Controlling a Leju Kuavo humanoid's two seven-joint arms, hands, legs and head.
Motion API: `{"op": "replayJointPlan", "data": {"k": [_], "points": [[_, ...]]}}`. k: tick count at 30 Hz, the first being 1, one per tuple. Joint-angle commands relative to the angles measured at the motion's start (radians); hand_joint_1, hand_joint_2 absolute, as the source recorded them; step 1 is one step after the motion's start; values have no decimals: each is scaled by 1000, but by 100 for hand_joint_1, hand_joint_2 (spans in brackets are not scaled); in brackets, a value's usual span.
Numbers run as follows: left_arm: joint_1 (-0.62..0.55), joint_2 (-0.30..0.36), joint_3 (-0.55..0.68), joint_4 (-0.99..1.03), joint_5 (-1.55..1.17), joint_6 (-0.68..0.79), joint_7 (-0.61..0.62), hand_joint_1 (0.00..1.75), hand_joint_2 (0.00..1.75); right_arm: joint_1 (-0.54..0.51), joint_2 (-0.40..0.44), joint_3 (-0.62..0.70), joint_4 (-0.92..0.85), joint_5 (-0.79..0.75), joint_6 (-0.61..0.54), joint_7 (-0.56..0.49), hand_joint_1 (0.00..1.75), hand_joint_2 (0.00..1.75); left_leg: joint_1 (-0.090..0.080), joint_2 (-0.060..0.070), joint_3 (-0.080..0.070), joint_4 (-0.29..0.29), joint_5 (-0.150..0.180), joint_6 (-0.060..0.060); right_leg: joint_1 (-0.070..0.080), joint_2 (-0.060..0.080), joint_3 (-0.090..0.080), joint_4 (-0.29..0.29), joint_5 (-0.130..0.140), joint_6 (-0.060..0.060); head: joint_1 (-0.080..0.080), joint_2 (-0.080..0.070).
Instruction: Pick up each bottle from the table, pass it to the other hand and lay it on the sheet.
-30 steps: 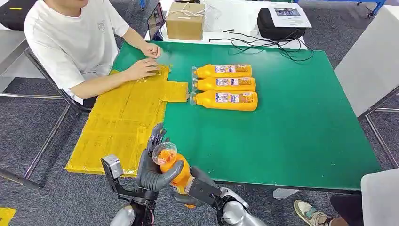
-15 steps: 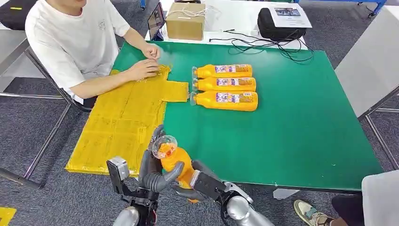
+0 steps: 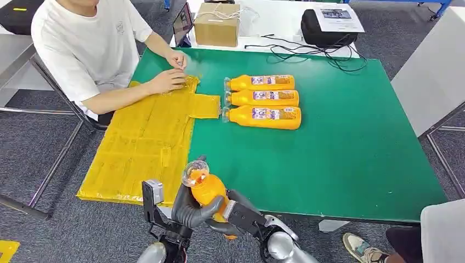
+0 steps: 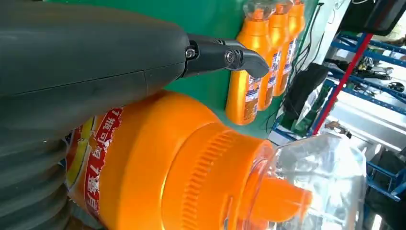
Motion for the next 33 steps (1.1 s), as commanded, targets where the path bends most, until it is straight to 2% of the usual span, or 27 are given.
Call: {"op": "replayJointPlan", "data": {"k": [1,9,16,19,26,27,28,33], "points": [[-19,33,-9,87,-22,46,-6,0,175,-43,5,2,-19,-2,5,-10,175,175,0,1,2,-1,-1,0,-1,2,2,0,0,-1,0,0],[-24,38,-35,71,31,-10,31,0,175,-72,26,9,64,-2,6,-7,175,175,0,1,2,-1,-1,-1,0,3,2,0,0,-1,0,0],[-31,41,-42,81,23,-15,28,0,175,-86,32,9,60,-2,5,-14,175,175,-1,2,6,-1,-2,-1,-1,5,4,1,-2,-2,0,0],[-15,49,-50,73,17,-17,28,0,175,-81,34,-1,53,-9,3,-13,175,175,0,2,3,-1,-1,-1,-1,3,2,0,-1,-1,0,0],[-73,36,-27,222,25,-35,16,0,175,-110,47,-4,61,-21,11,-3,175,175,-1,2,4,-1,-1,-1,-1,4,3,0,0,-1,0,0],[-75,33,-25,226,26,-35,16,7,175,-112,49,-4,60,-21,11,-3,175,175,0,2,5,-1,-2,-1,-1,5,4,1,-1,-2,0,0],[-78,30,-24,228,24,-37,12,175,175,-111,49,-4,56,-24,11,-3,175,175,-1,2,3,-1,-1,-1,-1,4,2,0,0,-1,0,0],[-81,23,-20,220,25,-41,1,175,175,-113,49,-5,51,-30,13,-4,175,175,-1,0,2,-1,0,0,-1,3,1,0,0,-1,0,0]]}}
